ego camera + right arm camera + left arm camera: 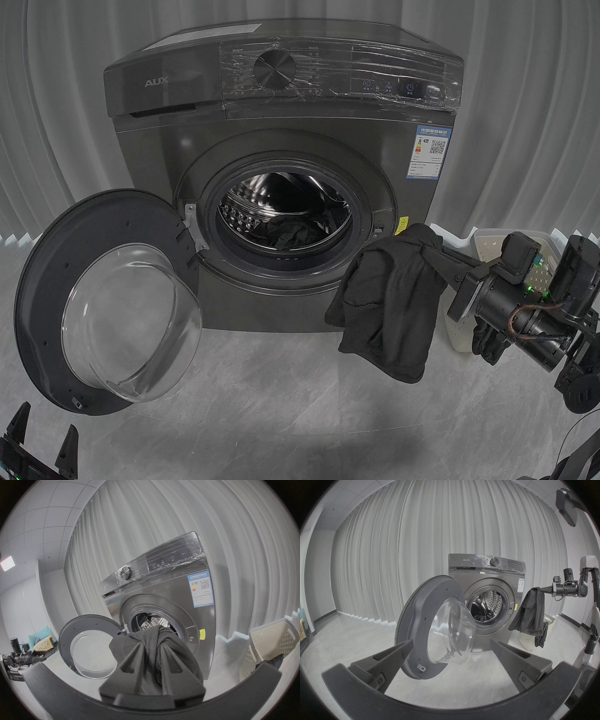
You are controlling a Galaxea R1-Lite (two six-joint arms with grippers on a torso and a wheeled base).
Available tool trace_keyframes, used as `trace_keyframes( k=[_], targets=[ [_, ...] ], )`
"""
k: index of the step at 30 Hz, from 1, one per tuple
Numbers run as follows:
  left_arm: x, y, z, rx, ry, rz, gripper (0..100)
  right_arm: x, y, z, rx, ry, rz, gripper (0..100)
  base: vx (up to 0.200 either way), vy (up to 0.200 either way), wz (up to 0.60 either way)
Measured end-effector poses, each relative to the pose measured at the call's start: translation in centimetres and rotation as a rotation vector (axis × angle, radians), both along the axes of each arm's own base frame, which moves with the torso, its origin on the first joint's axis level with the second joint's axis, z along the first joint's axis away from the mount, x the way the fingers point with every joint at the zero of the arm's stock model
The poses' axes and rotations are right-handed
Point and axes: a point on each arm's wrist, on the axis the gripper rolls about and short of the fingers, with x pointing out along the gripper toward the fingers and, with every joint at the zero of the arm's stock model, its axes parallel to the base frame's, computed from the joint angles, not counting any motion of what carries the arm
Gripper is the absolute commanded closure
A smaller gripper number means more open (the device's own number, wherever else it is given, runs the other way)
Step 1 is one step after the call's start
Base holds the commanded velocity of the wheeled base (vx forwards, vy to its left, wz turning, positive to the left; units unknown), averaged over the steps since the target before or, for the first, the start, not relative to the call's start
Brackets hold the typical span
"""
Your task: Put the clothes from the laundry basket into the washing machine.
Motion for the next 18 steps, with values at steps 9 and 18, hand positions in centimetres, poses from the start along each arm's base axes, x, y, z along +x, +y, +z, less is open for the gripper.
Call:
trace_keyframes(
  k=[9,18],
  targets=[
    [0.0,0.0,0.1,0.018,-0.009,-0.010,0,0.6,2.6,0.1,0.054,-0.046,0.068,100,0.000,0.000,0.00],
    [-0.9,-0.4,4.3,0.032,-0.137,-0.165,0,1.2,5.2,0.1,0.094,-0.053,0.123,100,0.000,0.000,0.00]
  ],
)
